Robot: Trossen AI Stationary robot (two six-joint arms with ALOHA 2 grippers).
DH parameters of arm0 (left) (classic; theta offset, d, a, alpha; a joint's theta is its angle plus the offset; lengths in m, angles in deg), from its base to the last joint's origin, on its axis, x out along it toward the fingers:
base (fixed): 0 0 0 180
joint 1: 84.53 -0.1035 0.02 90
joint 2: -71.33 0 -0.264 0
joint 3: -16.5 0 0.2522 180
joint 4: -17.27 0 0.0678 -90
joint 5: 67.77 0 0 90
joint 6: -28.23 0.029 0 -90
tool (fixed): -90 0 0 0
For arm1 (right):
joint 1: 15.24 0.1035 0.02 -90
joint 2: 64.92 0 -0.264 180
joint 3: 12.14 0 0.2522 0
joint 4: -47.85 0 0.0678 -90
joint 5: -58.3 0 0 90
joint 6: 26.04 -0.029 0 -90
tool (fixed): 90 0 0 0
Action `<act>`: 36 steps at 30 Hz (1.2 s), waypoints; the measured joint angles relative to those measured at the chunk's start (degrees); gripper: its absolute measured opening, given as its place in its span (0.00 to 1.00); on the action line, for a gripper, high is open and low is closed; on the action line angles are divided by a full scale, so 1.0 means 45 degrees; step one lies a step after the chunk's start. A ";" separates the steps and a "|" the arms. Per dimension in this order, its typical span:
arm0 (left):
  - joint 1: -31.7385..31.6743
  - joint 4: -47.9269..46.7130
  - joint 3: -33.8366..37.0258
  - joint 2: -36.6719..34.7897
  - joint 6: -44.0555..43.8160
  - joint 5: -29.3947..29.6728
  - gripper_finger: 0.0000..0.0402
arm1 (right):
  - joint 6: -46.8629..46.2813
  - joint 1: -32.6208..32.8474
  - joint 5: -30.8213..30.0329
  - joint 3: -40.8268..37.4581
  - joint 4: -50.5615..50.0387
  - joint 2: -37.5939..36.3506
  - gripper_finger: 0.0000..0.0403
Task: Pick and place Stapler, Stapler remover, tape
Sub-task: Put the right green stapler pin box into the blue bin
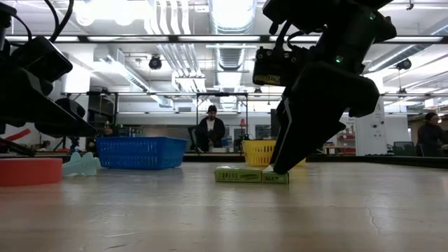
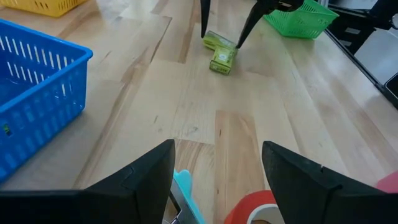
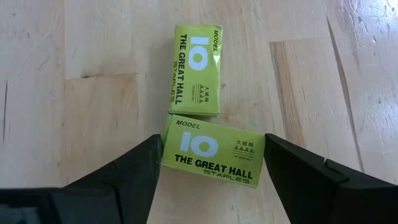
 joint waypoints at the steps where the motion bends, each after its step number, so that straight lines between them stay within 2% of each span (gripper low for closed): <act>1: 0.0000 0.0000 0.0000 0.0000 0.0000 0.0000 0.61 | 0.0000 0.0000 0.0009 0.0000 0.0000 0.0000 0.68; 23: 0.0000 0.0000 0.0000 0.0000 0.0005 0.0000 0.61 | 0.0183 0.0094 0.0055 -0.0218 0.0015 -0.0005 0.69; 30: 0.0000 -0.0002 0.0000 0.0000 0.0005 0.0000 0.61 | -0.0073 0.0241 0.0767 0.0044 0.0029 0.0039 0.77; 36: 0.0000 0.0000 0.0000 0.0000 0.0005 0.0000 0.61 | -0.0282 0.0219 0.0581 -0.0120 0.0110 0.0036 0.87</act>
